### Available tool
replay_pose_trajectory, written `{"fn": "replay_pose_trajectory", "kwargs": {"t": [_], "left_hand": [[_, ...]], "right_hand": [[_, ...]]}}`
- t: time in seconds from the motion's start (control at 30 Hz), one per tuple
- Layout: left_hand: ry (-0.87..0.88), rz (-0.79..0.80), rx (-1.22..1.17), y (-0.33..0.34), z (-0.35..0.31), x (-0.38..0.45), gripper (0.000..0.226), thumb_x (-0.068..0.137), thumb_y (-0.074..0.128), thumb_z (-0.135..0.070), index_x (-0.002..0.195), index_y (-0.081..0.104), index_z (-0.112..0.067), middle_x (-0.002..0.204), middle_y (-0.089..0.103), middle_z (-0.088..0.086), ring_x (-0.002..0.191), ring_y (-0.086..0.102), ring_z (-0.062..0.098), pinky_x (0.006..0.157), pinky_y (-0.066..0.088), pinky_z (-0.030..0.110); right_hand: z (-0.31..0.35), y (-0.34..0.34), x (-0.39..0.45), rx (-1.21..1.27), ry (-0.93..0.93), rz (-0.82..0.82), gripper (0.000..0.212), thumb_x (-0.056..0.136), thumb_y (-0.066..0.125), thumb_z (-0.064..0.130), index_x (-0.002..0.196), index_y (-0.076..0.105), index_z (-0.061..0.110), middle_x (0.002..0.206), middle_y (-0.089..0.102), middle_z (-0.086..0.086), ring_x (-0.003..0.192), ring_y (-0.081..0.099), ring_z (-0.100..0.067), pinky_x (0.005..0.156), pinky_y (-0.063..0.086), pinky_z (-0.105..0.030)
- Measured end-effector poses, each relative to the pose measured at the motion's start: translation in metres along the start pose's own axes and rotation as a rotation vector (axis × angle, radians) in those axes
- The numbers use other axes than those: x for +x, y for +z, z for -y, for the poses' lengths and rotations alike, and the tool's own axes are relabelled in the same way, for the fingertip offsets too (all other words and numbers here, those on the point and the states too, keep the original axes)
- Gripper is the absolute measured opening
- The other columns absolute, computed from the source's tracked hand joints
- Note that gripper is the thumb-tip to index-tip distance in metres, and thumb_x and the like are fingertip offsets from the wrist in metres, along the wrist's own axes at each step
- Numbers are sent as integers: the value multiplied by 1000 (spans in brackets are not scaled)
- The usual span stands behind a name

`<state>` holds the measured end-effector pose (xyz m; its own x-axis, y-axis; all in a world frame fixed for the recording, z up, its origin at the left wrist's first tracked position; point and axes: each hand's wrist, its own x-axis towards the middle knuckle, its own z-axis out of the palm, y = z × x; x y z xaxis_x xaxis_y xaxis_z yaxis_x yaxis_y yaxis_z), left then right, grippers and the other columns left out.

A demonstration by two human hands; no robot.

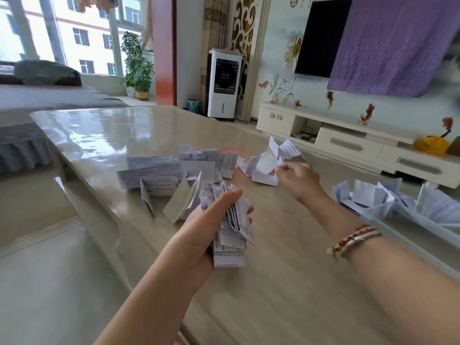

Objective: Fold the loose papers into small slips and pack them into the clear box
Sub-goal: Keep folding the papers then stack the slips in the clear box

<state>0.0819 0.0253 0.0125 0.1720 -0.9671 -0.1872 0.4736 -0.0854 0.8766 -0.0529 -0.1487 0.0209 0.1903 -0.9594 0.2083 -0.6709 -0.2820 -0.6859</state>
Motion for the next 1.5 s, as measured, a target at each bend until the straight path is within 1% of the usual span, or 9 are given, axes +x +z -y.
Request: {"fn": "replay_pose_trajectory", "kwargs": {"t": [0.13, 0.5, 0.63, 0.77, 0.93, 1.2, 1.37, 1.43, 1.5], "left_hand": [[-27, -7, -43, 2, -2, 3, 79, 46, 71, -41, 117, 53, -11, 83, 75, 10, 55, 68, 16, 47, 52, 23], [-23, 33, -68, 9, 13, -24, 47, 82, 65, -41, 116, 66, -8, 85, 70, 9, 66, 64, 20, 61, 54, 33], [-24, 41, -66, 10, 13, -29, 46, 87, 60, -47, 113, 70, -10, 90, 65, 14, 68, 62, 22, 66, 49, 34], [10, 50, -95, 8, 10, -33, 41, 88, 58, -45, 105, 72, -11, 81, 67, 11, 63, 63, 20, 57, 52, 29], [31, 22, -107, 4, 9, -32, 35, 88, 59, -42, 83, 74, -11, 75, 65, 9, 66, 61, 20, 65, 48, 32], [88, -67, -92, 1, 5, -28, 60, 68, 74, -37, 120, 65, -7, 95, 69, 13, 75, 67, 21, 60, 56, 26], [102, -94, -191, -5, 7, -21, 48, 77, 70, -22, 122, 60, -10, 103, 73, 10, 75, 70, 16, 65, 59, 27], [97, -91, -157, -4, 7, -12, 41, 79, 68, -22, 118, 60, -13, 100, 74, 7, 78, 71, 15, 66, 59, 28], [106, -67, -111, 2, 4, -4, 36, 80, 68, -22, 114, 62, -14, 98, 75, 5, 77, 70, 13, 65, 59, 28]], "right_hand": [[-11, 4, 13, 94, 18, 76, 27, 97, 47, 22, 104, 67, 5, 98, 59, -4, 93, 52, -18, 76, 37, -27], [23, -28, -106, 782, -338, 62, 33, 81, 64, -15, 97, 65, 14, 86, 68, 10, 79, 69, -8, 72, 52, -17], [30, -14, -116, 683, -421, 3, 53, 81, 66, -11, 108, 59, 34, 89, 62, -2, 75, 70, -16, 69, 55, -22], [27, -8, -125, 478, -558, -44, 34, 77, 73, -5, 77, 67, 29, 80, 71, 12, 83, 68, -3, 77, 52, -20], [25, -11, -131, 203, -646, 60, 8, 86, 71, 26, 90, 75, 32, 104, 68, 23, 118, 49, 14, 118, 12, -30], [22, -23, -134, 93, -775, 289, 39, 88, 41, 32, 115, 69, 32, 122, 62, 27, 141, 18, 8, 114, -19, -37], [32, -23, -95, 318, -537, 43, 31, 78, 43, 27, 80, 74, 33, 88, 66, 31, 104, 50, 6, 97, 34, -20], [31, -10, -59, 224, -449, -16, 27, 81, 48, 17, 84, 72, 29, 79, 61, 34, 80, 47, 2, 73, 36, -12], [21, 7, -23, -13, -456, -35, 30, 86, 49, 3, 101, 69, 21, 107, 63, 21, 96, 47, -9, 82, 32, -19]]}}
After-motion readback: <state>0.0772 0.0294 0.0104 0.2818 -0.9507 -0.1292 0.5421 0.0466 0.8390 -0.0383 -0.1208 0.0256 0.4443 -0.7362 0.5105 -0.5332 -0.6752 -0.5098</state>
